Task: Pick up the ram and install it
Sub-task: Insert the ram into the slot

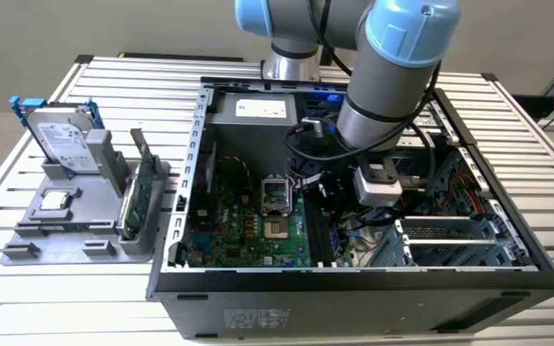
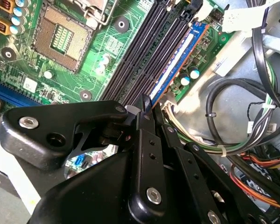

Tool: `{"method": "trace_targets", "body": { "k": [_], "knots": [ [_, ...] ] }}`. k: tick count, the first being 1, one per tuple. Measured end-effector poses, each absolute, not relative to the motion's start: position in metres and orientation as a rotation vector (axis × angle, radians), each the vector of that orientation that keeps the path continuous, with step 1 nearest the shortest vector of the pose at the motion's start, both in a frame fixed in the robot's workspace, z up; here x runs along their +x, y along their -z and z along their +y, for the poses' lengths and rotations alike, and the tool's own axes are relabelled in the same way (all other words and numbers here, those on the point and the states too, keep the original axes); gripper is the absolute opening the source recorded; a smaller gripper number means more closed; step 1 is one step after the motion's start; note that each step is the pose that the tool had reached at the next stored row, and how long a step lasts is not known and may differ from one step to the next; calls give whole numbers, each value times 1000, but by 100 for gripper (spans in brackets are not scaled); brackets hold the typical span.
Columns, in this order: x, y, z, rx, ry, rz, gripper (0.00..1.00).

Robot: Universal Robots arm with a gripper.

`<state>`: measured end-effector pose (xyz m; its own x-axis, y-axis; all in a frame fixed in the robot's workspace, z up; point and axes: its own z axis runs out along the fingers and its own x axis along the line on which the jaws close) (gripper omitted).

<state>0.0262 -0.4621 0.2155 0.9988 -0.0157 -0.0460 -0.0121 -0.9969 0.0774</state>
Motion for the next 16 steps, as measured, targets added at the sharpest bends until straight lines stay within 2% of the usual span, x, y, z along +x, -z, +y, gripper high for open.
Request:
{"method": "trace_targets", "body": {
  "k": [16],
  "knots": [
    [25,-212,-462,3064,72,-41,0]
  ]
}}
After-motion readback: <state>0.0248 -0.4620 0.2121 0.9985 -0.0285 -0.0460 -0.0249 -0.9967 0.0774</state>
